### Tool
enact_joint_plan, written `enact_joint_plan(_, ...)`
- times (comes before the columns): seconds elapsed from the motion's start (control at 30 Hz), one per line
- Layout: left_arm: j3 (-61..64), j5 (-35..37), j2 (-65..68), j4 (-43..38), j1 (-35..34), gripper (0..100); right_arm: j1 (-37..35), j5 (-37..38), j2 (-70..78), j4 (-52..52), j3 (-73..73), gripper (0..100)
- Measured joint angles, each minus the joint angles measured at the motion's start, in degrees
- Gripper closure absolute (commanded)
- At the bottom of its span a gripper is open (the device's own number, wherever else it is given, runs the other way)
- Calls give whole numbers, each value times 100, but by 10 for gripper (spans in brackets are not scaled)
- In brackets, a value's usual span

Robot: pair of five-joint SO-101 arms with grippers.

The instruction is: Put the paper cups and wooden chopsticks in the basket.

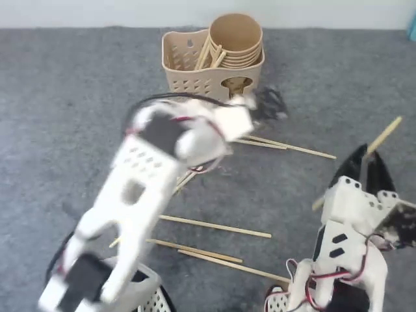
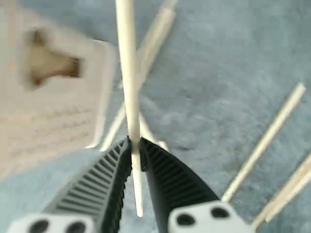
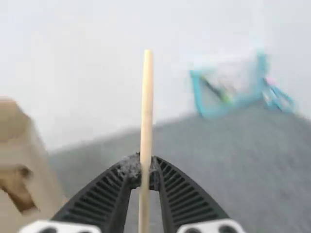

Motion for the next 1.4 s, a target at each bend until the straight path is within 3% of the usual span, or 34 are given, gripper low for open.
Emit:
enact_joint_plan(0.4, 0, 1134, -3481, 0, -2031, 988, -1969, -88, 26, -2989, 0, 990)
enact_joint_plan(0.53, 281, 1644, -4431, -149, -2769, 988, -2497, 88, 818, -3903, -193, 990)
enact_joint_plan(0.7, 1327, 2462, -5503, -923, -3464, 988, -2989, 413, 2277, -4826, -703, 990)
enact_joint_plan(1.13, 5134, 4958, -7385, -3007, -4422, 988, -3569, 466, 6303, -5600, -3358, 989)
enact_joint_plan(1.4, 6479, 5143, -7481, -4149, -4519, 988, -3824, 466, 8519, -5609, -5187, 990)
